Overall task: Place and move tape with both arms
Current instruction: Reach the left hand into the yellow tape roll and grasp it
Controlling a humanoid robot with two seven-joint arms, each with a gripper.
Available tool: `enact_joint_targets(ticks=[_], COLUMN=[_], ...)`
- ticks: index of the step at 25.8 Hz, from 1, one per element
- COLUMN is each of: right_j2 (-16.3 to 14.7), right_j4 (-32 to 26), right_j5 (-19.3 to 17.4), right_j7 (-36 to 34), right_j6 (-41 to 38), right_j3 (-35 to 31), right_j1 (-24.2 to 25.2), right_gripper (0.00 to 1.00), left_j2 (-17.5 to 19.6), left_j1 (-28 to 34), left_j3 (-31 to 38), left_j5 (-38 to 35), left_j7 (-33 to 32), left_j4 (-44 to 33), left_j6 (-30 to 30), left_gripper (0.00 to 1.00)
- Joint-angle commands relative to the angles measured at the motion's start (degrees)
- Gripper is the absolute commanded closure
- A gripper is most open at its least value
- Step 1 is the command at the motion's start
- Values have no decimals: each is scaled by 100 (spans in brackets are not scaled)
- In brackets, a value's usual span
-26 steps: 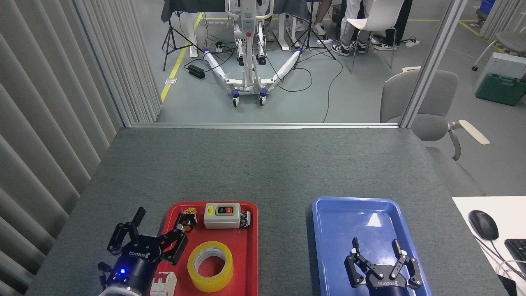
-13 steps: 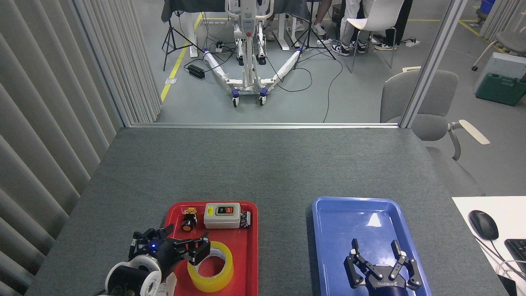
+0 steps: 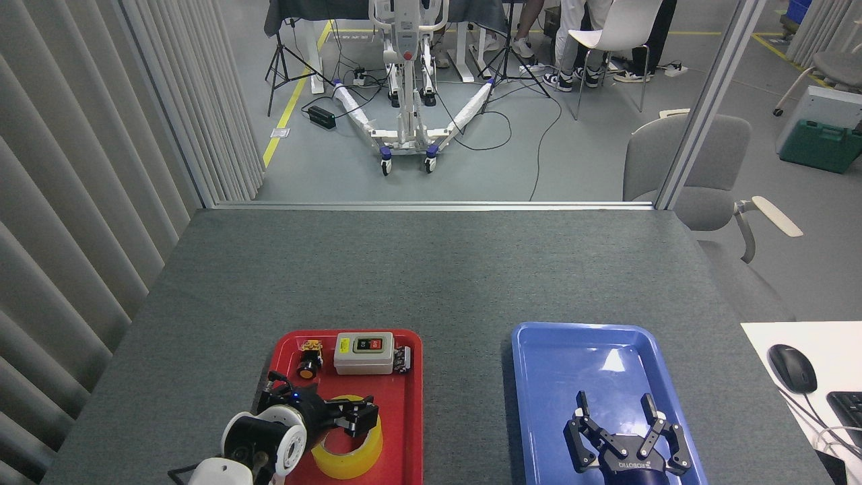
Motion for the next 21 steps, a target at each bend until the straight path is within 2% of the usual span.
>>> enact_joint_targets(ticks=[1,8,14,15,18,21], right_j2=[-1,-1,-1,-1,-1,-1], right_j4=[0,36,44,44,44,44], right_j5=[-2,-2,7,7,7,7], right_j7=[-1,-10,-27,-27,-27,-27], right_j6=[11,11,20,20,20,20], right_j3=[5,5,5,5,5,5], right_j1=[-4,-4,-4,-4,-4,-4], right_gripper=[0,0,0,0,0,0], left_j2=[15,-29,-46,-55,-82,-73], left_j1=[-40,-40,-67,-67,-75,-84], left_j3=[52,61,96,140,149,184], left_j5=[-31,-453,-479,-479,-488,-505], left_j7=[-357,-576,-691,-734,-1051,-1279], left_j4=[22,162,329,329,356,453], left_j6=[17,17,-1,-1,-1,-1], left_gripper=[0,5,6,10,33,47])
